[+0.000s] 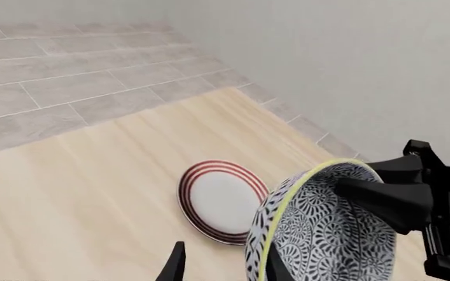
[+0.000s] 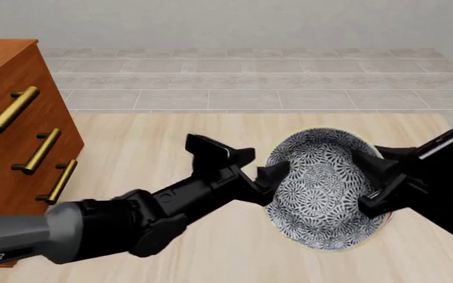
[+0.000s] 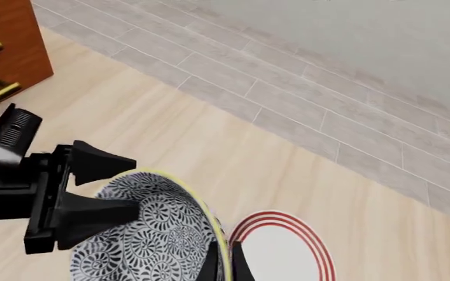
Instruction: Put the bowl on top of the cabinet.
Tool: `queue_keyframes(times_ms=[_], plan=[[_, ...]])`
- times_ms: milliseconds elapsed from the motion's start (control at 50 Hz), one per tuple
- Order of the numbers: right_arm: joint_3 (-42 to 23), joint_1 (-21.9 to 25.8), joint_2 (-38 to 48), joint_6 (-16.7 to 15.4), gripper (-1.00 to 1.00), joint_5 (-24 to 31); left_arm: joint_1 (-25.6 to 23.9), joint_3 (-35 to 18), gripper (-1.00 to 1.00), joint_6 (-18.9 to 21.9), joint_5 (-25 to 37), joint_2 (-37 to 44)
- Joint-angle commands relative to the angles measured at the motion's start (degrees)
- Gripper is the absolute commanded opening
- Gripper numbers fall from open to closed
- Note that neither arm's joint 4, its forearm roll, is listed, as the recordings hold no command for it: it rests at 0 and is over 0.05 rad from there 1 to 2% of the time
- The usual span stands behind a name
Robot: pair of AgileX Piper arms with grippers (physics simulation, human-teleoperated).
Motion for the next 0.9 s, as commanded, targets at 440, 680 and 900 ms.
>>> queue_keyframes(times_ms=[440,680,900], plan=[[0.0,1.9,-2.2,0.0,-1.00,1.3,-0.1,0.5,-1.00,-2.5,-2.6,2.8],[-0.2,2.1,-2.5,0.6,1.00,1.5,0.3,0.9,-1.00,-2.8,-2.9,2.3],[-2.5,4.7,-2.8,1.8,1.00,2.8,2.4,0.7,-1.00,-1.5,-0.8,-0.7]])
